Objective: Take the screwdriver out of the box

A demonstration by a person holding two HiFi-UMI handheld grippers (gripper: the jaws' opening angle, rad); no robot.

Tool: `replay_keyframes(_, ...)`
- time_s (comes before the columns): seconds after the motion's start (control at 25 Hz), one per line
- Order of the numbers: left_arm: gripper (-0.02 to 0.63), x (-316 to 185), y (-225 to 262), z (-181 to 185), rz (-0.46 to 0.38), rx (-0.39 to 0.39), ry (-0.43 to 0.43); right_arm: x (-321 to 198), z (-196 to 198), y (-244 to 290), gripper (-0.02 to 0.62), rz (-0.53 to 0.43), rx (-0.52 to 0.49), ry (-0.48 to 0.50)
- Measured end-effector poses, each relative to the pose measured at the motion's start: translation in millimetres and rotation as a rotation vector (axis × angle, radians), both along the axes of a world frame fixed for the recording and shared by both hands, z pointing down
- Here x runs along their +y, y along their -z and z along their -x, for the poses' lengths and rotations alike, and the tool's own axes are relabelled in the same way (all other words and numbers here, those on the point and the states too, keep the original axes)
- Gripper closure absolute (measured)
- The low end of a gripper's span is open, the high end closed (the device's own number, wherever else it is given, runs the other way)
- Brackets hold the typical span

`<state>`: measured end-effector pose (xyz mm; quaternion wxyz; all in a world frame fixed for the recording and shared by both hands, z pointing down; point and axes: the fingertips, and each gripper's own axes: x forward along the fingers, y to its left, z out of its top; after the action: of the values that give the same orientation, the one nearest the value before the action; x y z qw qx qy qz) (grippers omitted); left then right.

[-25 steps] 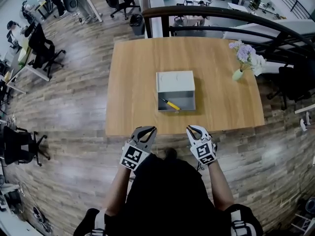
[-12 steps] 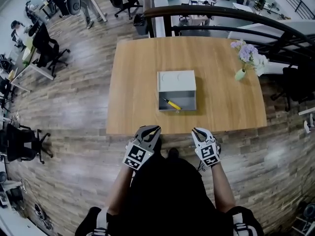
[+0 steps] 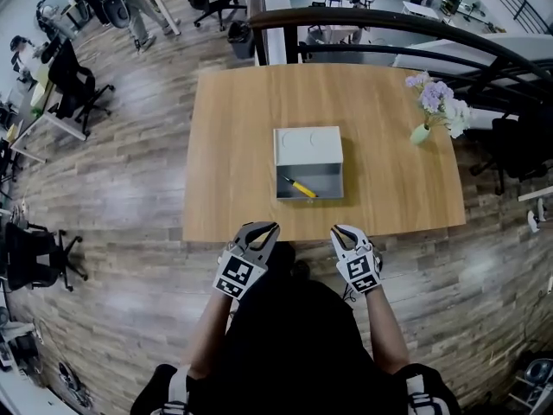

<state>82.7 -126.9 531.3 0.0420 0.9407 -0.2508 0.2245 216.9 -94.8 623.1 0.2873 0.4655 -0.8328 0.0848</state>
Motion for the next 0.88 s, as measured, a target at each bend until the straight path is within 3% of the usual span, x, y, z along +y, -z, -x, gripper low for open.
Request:
replay_keyframes(0.48, 0.578, -64, -15, 8, 0.051, 0.012, 0.006, -72, 18, -34, 0.548, 0.120, 0.041, 0.069)
replay_keyframes(0.88, 0.578, -124, -28, -1, 0.074, 0.004, -0.066, -126, 31, -65, 0.548, 0.238, 0.067, 0.085)
